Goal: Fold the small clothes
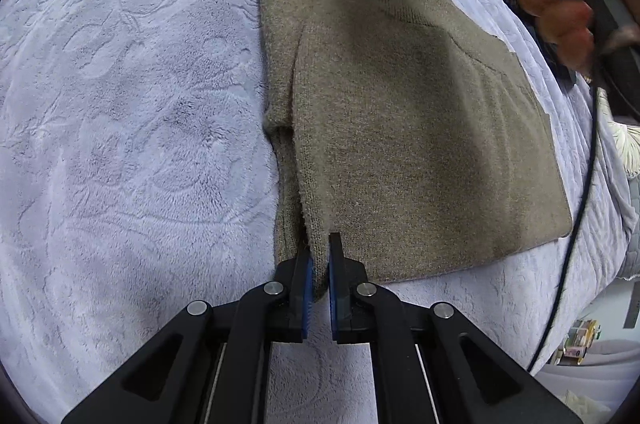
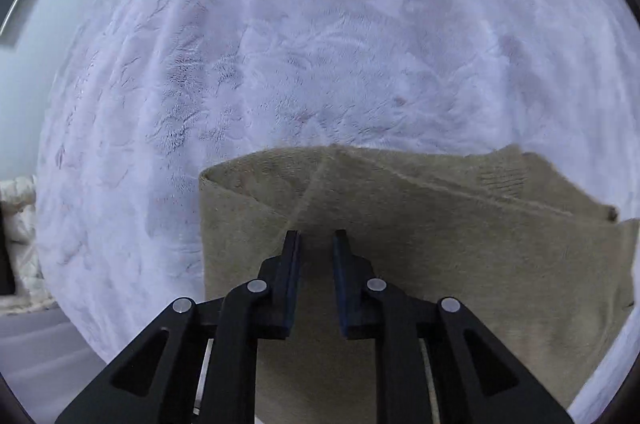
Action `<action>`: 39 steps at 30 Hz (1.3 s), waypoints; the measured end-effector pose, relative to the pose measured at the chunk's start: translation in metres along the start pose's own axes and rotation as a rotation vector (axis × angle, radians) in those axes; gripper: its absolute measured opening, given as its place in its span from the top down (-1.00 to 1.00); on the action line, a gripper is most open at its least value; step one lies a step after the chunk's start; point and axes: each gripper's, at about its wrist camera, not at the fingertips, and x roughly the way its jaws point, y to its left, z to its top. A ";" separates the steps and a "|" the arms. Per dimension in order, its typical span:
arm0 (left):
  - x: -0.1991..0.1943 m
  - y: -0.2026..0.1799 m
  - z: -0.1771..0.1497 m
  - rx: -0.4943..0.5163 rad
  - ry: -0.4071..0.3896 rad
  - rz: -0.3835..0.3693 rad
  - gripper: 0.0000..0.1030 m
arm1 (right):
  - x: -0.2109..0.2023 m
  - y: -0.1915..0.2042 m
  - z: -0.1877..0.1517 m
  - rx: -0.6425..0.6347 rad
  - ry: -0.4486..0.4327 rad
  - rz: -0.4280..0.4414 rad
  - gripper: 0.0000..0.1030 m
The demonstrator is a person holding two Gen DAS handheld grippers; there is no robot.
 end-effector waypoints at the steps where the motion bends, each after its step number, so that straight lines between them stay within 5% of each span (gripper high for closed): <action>1: 0.000 -0.001 0.000 -0.003 0.001 0.000 0.87 | 0.005 -0.002 0.002 0.043 -0.014 0.121 0.59; 3: -0.001 -0.001 0.001 -0.013 0.003 -0.007 0.87 | 0.007 -0.001 0.002 0.080 -0.038 0.293 0.58; 7: 0.000 -0.001 0.003 -0.016 0.014 -0.009 0.87 | -0.005 0.009 -0.008 -0.013 -0.049 0.129 0.41; 12: -0.004 -0.003 0.006 -0.026 0.023 0.002 0.76 | -0.042 -0.023 -0.041 -0.021 -0.112 -0.007 -0.10; 14: -0.007 -0.004 0.006 -0.026 0.026 -0.050 -0.13 | -0.048 -0.042 -0.042 0.008 -0.132 -0.049 -0.10; 16: -0.013 -0.012 0.007 -0.007 0.016 -0.050 -0.49 | -0.064 -0.078 -0.061 0.041 -0.157 -0.106 -0.10; 17: -0.015 -0.018 0.007 0.017 0.007 0.001 -0.85 | -0.071 -0.095 -0.068 0.057 -0.167 -0.139 -0.10; 18: -0.018 -0.024 0.007 0.045 -0.009 0.048 -0.92 | -0.075 -0.111 -0.076 0.077 -0.175 -0.177 -0.10; 22: -0.025 -0.028 0.010 0.045 -0.022 0.073 -0.93 | -0.091 -0.195 -0.101 0.225 -0.174 -0.286 -0.10; 27: -0.033 -0.029 0.037 0.034 -0.070 0.122 -0.93 | -0.097 -0.277 -0.111 0.417 -0.225 -0.237 -0.10; 33: -0.022 -0.024 0.108 0.015 -0.116 0.144 -0.93 | -0.076 -0.313 -0.089 0.418 -0.194 -0.184 -0.10; 39: -0.002 -0.030 0.153 0.019 -0.117 0.137 -0.92 | -0.079 -0.316 -0.085 0.400 -0.179 -0.375 -0.03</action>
